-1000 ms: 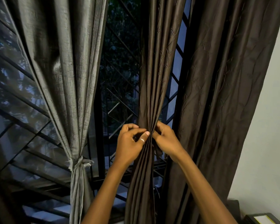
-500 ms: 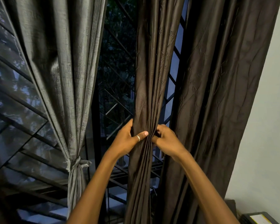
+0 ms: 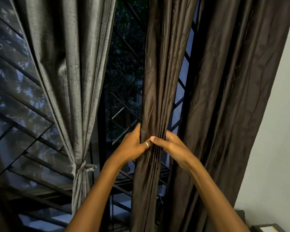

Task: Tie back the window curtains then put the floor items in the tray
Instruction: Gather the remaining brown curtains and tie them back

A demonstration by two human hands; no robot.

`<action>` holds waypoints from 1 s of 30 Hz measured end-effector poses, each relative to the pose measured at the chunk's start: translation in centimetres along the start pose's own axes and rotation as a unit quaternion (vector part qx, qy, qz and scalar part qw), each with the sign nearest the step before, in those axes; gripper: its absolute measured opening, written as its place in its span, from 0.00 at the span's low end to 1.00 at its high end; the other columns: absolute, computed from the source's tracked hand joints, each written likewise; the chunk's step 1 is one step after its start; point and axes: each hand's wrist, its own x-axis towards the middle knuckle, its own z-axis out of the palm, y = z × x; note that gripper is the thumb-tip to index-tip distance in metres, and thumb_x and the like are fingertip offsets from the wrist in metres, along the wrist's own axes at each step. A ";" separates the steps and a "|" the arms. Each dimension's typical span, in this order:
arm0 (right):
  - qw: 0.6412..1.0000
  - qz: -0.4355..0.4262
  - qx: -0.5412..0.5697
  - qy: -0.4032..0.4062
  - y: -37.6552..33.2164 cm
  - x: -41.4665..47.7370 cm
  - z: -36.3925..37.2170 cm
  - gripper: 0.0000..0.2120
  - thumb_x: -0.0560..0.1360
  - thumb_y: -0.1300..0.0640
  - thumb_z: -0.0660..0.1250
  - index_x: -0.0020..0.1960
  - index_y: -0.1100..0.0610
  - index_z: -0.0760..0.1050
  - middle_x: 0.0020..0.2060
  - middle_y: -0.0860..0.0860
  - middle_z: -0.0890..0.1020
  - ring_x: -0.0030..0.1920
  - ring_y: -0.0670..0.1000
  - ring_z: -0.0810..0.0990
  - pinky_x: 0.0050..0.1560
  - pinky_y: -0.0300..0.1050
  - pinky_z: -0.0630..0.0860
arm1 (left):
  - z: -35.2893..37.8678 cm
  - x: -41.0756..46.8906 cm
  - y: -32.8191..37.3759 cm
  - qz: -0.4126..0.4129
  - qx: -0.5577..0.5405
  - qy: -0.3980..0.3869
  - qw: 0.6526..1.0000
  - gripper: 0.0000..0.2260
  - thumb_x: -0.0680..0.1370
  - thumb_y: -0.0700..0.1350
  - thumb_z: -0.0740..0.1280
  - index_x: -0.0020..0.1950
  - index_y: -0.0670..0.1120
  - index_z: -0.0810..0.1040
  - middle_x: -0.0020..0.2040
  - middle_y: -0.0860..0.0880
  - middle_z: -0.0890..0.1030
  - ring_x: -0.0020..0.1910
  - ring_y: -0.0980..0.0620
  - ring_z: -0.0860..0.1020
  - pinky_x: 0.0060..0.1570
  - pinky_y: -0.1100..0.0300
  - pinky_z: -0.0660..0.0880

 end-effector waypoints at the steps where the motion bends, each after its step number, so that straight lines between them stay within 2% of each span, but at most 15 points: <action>1: 1.000 -0.004 0.006 0.002 0.0 0.1 0.1 0.14 0.80 0.58 0.68 0.64 0.47 0.76 0.58 0.43 0.85 0.59 0.42 0.82 0.54 0.33 0.78 | -0.2 0.0 0.2 -0.008 0.018 -0.007 1.000 0.23 0.79 0.49 0.70 0.72 0.53 0.67 0.64 0.53 0.80 0.59 0.57 0.80 0.59 0.58 0.78; 3: 1.000 -0.013 0.004 0.002 -0.1 0.1 0.2 0.14 0.81 0.57 0.67 0.66 0.49 0.76 0.61 0.46 0.83 0.61 0.45 0.82 0.61 0.38 0.78 | -0.7 0.1 0.6 -0.027 0.056 -0.019 0.998 0.22 0.79 0.50 0.70 0.69 0.49 0.67 0.63 0.50 0.80 0.58 0.53 0.80 0.58 0.53 0.79; 6: 1.000 -0.017 -0.009 0.010 0.1 0.3 0.3 0.14 0.81 0.57 0.67 0.65 0.47 0.76 0.61 0.46 0.83 0.61 0.44 0.81 0.60 0.37 0.78 | -1.3 0.4 0.9 -0.025 0.192 -0.020 0.981 0.18 0.78 0.55 0.69 0.65 0.49 0.72 0.54 0.49 0.80 0.57 0.48 0.77 0.54 0.48 0.78; 8: 0.998 -0.023 -0.049 0.026 0.4 0.5 0.3 0.15 0.81 0.56 0.67 0.67 0.49 0.76 0.61 0.45 0.83 0.61 0.43 0.81 0.60 0.38 0.77 | -1.4 0.5 1.0 -0.020 0.293 0.005 0.956 0.15 0.78 0.58 0.67 0.53 0.48 0.76 0.46 0.50 0.75 0.56 0.45 0.73 0.51 0.51 0.74; 10: 0.991 -0.030 -0.120 0.050 0.7 0.6 0.3 0.16 0.81 0.51 0.68 0.68 0.48 0.75 0.61 0.43 0.82 0.61 0.42 0.80 0.62 0.42 0.77 | -1.2 0.7 0.8 -0.024 0.325 0.015 0.945 0.16 0.78 0.59 0.67 0.45 0.47 0.73 0.43 0.49 0.75 0.55 0.44 0.72 0.50 0.51 0.72; 12: 0.978 -0.037 -0.193 0.074 1.0 0.6 0.3 0.15 0.81 0.47 0.66 0.67 0.47 0.76 0.58 0.41 0.82 0.58 0.43 0.81 0.60 0.44 0.79 | -0.9 0.7 0.4 -0.035 0.294 0.008 0.955 0.18 0.79 0.59 0.66 0.48 0.43 0.77 0.45 0.46 0.80 0.52 0.45 0.76 0.49 0.49 0.76; 14: 0.954 -0.056 -0.280 0.093 1.1 0.6 0.5 0.15 0.82 0.44 0.63 0.62 0.50 0.77 0.50 0.44 0.83 0.48 0.45 0.82 0.48 0.44 0.80 | -0.7 0.6 0.1 -0.046 0.236 0.012 0.970 0.19 0.79 0.60 0.66 0.53 0.44 0.80 0.47 0.46 0.82 0.47 0.46 0.80 0.46 0.47 0.79; 16: 0.917 -0.082 -0.370 0.122 1.3 0.6 0.4 0.15 0.83 0.43 0.60 0.50 0.54 0.75 0.39 0.46 0.78 0.37 0.47 0.77 0.36 0.43 0.72 | -0.3 0.4 -0.1 -0.040 0.225 0.042 0.973 0.21 0.79 0.61 0.65 0.56 0.44 0.80 0.49 0.46 0.83 0.46 0.47 0.81 0.45 0.47 0.79; 18: 0.883 -0.106 -0.432 0.147 1.5 0.4 0.4 0.17 0.84 0.45 0.59 0.41 0.55 0.68 0.35 0.48 0.73 0.34 0.49 0.74 0.32 0.46 0.68 | 0.3 0.2 -0.2 -0.030 0.246 0.095 0.964 0.23 0.78 0.62 0.65 0.58 0.44 0.77 0.51 0.45 0.82 0.48 0.46 0.81 0.46 0.47 0.79; 20: 0.866 -0.113 -0.461 0.158 1.4 0.3 0.4 0.16 0.84 0.49 0.59 0.41 0.55 0.67 0.36 0.52 0.75 0.36 0.53 0.75 0.34 0.51 0.70 | 1.0 0.0 -0.2 -0.034 0.246 0.153 0.957 0.24 0.77 0.62 0.67 0.62 0.45 0.70 0.51 0.46 0.82 0.48 0.45 0.81 0.42 0.48 0.79; 23: 0.863 -0.096 -0.460 0.184 1.2 -0.1 0.6 0.09 0.84 0.52 0.60 0.52 0.57 0.73 0.39 0.54 0.80 0.40 0.56 0.80 0.36 0.52 0.75 | 2.0 -0.6 0.0 -0.024 0.221 0.222 0.949 0.24 0.77 0.57 0.70 0.61 0.50 0.59 0.50 0.47 0.79 0.42 0.44 0.81 0.34 0.50 0.76; 25: 0.874 -0.080 -0.429 0.213 1.2 -0.6 1.1 0.09 0.83 0.52 0.61 0.61 0.54 0.70 0.40 0.54 0.82 0.40 0.56 0.81 0.38 0.54 0.78 | 2.8 -1.0 0.2 -0.004 0.241 0.257 0.936 0.19 0.78 0.53 0.70 0.57 0.51 0.60 0.52 0.48 0.75 0.38 0.42 0.80 0.30 0.51 0.73; 28: 0.904 -0.068 -0.348 0.239 1.2 -1.3 1.7 0.08 0.82 0.54 0.62 0.59 0.49 0.66 0.38 0.50 0.82 0.38 0.53 0.83 0.40 0.57 0.79 | 3.6 -1.3 0.7 0.027 0.297 0.258 0.919 0.08 0.80 0.47 0.67 0.52 0.49 0.68 0.48 0.49 0.70 0.32 0.43 0.77 0.27 0.54 0.66; 30: 0.930 -0.051 -0.276 0.238 1.3 -1.3 1.9 0.05 0.81 0.55 0.63 0.55 0.47 0.68 0.38 0.48 0.83 0.38 0.49 0.84 0.42 0.56 0.81 | 3.6 -1.3 0.7 0.038 0.303 0.239 0.921 0.03 0.80 0.43 0.66 0.52 0.48 0.72 0.47 0.49 0.70 0.33 0.44 0.76 0.27 0.52 0.68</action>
